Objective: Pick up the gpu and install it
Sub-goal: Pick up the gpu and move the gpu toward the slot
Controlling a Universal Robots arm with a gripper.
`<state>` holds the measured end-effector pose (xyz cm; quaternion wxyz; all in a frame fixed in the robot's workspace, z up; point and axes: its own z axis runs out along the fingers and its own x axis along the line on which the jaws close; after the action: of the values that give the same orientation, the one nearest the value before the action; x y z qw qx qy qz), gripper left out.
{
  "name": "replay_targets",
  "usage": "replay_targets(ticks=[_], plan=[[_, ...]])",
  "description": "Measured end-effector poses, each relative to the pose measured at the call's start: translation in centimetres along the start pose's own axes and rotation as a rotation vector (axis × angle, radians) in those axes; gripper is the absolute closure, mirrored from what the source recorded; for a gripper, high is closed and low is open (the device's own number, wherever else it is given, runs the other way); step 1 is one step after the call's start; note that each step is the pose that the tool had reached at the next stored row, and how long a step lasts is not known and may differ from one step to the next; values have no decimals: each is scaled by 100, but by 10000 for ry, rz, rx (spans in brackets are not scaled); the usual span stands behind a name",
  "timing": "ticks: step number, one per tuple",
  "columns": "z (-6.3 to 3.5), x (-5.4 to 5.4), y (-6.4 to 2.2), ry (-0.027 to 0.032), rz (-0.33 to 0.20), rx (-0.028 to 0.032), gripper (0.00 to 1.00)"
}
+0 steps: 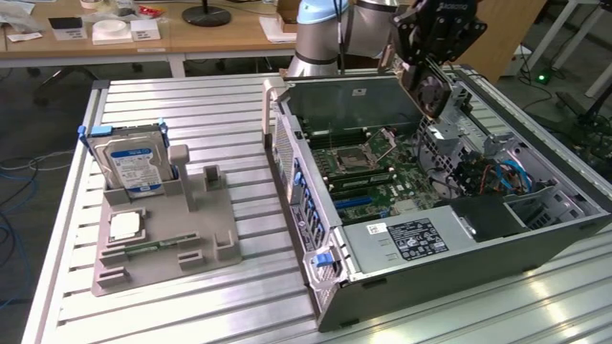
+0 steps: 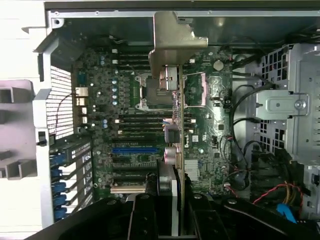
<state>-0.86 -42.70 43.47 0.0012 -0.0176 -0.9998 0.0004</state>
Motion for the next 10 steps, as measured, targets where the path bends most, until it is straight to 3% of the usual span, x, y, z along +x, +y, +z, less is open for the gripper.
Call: replay_targets(ticks=[2, 10], plan=[[4, -57, 2, 1, 8, 1, 72], [5, -58, 2, 1, 9, 1, 72]])
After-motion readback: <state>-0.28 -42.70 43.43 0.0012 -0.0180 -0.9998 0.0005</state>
